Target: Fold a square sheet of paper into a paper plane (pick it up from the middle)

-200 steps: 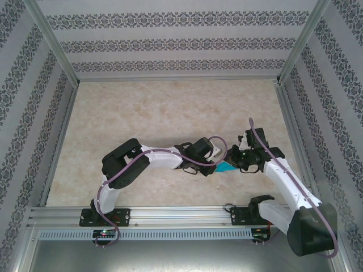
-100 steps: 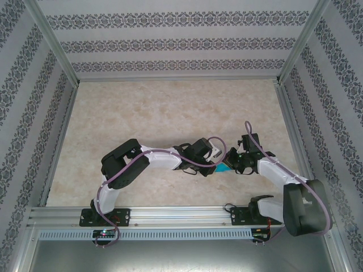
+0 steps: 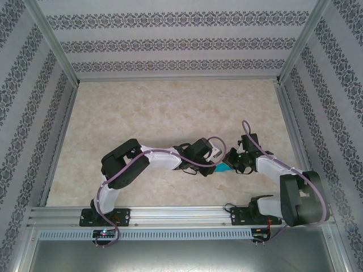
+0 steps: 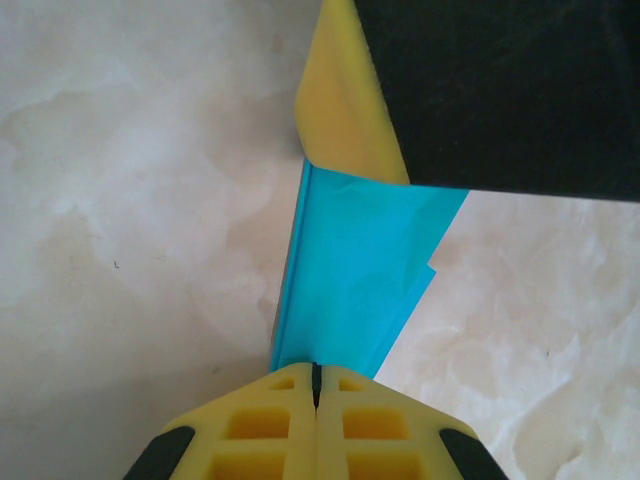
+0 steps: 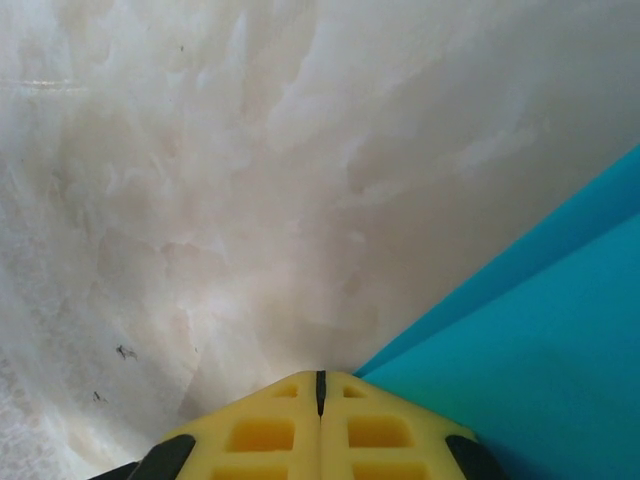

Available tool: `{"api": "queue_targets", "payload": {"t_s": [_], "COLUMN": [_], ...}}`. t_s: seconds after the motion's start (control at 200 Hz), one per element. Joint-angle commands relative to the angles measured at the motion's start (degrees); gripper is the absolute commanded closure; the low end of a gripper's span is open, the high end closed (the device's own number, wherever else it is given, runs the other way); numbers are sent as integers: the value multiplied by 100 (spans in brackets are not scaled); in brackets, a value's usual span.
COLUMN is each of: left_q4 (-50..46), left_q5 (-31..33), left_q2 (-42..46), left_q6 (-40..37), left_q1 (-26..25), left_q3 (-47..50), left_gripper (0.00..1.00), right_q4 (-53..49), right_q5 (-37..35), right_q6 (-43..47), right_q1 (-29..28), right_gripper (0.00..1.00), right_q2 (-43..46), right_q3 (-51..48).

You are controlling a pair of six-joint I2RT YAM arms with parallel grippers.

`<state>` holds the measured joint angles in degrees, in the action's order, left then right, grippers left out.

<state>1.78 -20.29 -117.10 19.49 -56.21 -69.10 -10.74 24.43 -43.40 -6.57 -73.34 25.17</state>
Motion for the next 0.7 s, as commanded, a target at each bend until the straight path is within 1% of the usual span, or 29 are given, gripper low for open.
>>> {"api": "queue_targets", "payload": {"t_s": [0.0, 0.155, 0.275, 0.38, 0.43, 0.56, 0.694], "left_q4": [-936, -1020, -1061, -1067, -1091, -1178, -1231], "left_q5": [274, 297, 303, 283, 273, 274, 220], "left_q2": [-398, -418, -369, -293, -257, -166, -8], "left_q6": [-73, -136, -166, -165, -179, -217, -212], "left_q1": [-23, -26, -20, -20, -13, -1, 47], "left_q3": [293, 377, 531, 687, 745, 834, 980], "left_gripper": [100, 100, 100, 100, 100, 100, 100], "right_q4": [-234, -364, -84, 307, 382, 192, 464], "right_q5": [-347, -729, -577, -262, -224, -284, -141], "right_q6": [-90, -220, -374, -473, -492, -550, -1023], "right_q1": [34, 71, 103, 110, 33, -168, -494], "right_gripper": [94, 95, 95, 95, 95, 94, 94], "right_q2": [-47, 337, 346, 298, 413, 833, 1073], "right_q3": [61, -23, -181, -243, -213, -93, -324]}}
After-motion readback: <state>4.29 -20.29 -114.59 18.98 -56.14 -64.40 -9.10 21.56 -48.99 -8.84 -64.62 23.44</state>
